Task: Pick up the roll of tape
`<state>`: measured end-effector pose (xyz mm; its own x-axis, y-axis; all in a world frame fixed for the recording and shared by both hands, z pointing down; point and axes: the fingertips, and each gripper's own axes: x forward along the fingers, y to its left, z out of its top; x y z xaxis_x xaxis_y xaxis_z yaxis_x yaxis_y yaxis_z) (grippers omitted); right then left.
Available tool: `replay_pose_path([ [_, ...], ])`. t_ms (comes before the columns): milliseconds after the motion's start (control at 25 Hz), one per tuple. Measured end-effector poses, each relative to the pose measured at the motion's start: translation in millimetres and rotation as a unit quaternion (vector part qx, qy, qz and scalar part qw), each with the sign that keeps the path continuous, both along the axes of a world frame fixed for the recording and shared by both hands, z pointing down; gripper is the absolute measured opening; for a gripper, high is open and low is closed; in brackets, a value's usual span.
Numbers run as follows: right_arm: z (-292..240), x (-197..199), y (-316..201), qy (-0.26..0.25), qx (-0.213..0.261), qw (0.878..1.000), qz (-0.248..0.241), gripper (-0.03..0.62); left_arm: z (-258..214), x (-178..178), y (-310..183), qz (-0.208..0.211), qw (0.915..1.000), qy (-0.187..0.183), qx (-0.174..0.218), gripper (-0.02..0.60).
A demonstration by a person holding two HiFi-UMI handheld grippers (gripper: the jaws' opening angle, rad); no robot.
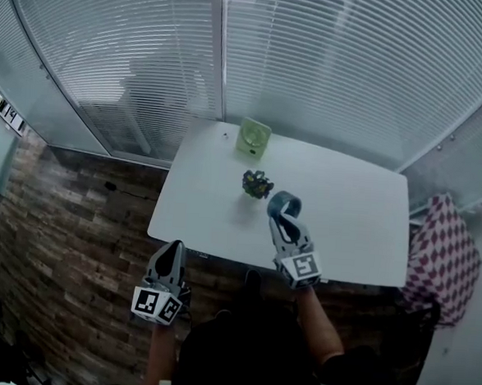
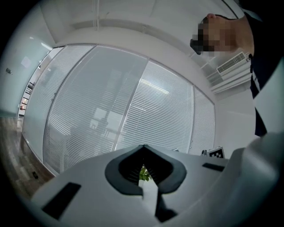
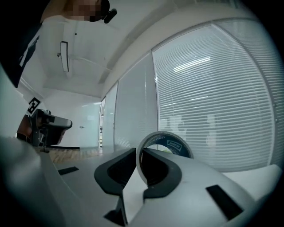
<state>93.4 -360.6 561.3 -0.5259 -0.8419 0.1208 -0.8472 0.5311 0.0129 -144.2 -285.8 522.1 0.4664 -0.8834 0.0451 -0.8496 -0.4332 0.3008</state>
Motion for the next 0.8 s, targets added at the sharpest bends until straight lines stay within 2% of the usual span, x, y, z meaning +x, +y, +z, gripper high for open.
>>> replay_pose_path([
  [280, -17, 5, 9, -0.013, 0.022, 1.000, 0.015, 0.048, -8, 3, -3, -0.004, 0.9993, -0.032, 0.021, 0.006],
  [440, -24, 10, 17, -0.028, 0.029, 0.999, 0.027, 0.048, -6, 7, -3, 0.005, 0.9993, -0.031, 0.021, 0.006],
  [800, -31, 14, 31, -0.020, 0.034, 0.999, 0.033, 0.046, -4, 2, -7, 0.007, 0.9994, -0.029, 0.017, 0.006],
])
